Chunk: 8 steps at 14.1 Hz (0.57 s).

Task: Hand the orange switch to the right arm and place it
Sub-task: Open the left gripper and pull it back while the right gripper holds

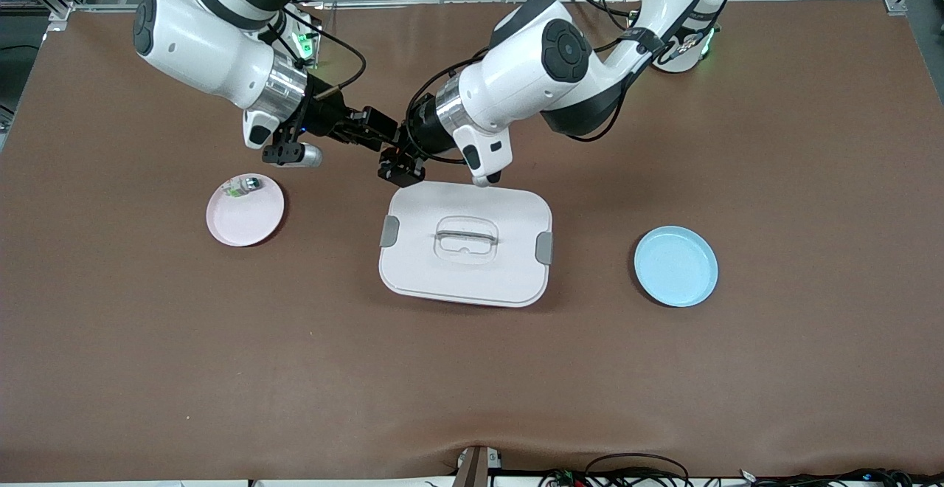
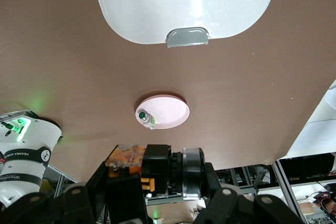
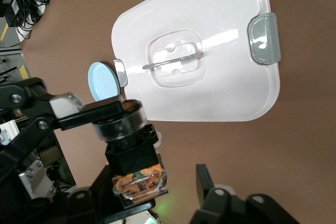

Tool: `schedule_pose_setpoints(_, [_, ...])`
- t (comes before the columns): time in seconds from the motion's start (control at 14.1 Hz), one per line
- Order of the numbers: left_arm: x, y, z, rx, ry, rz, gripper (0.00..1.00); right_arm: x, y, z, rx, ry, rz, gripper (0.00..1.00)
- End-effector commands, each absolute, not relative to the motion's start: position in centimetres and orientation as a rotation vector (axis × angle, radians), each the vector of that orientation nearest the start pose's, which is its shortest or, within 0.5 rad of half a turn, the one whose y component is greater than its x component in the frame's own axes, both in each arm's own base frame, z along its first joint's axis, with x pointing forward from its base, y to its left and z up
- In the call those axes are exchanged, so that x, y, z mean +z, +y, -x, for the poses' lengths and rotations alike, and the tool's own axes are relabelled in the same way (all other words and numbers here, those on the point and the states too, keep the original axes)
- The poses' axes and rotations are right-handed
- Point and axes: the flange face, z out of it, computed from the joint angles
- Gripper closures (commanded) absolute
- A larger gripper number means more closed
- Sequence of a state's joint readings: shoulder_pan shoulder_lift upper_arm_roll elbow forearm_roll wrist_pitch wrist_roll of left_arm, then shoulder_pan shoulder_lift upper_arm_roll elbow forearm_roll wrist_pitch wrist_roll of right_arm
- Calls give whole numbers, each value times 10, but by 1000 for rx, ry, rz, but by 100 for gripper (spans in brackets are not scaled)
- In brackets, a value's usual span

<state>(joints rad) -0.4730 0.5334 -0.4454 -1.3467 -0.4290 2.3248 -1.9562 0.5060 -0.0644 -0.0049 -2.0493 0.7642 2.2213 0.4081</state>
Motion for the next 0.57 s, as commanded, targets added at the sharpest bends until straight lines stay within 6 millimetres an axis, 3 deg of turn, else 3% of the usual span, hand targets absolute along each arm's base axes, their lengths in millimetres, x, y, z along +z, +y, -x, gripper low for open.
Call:
schedule_pose_setpoints(0.0, [504,-544,-507,-688,1594,-1912,100,501,290,-484,123,379,2412,92])
schedule_pose_setpoints(0.07, [504,-544,-507,-688,1594,-1912,100,501,289,-484,121,380,2411,99])
schedule_pose_setpoints(0.35, [504,-543,-509,-686,1595,-1911,100,501,289,-484,124,377,2412,100])
schedule_pose_setpoints(0.42, [504,-543,-509,-684,1590,-1914,84,501,288,-485,123,381,2411,100])
schedule_pose_setpoints(0.49, [504,-543,-509,-680,1585,-1917,36,502,288,-485,121,380,2411,100])
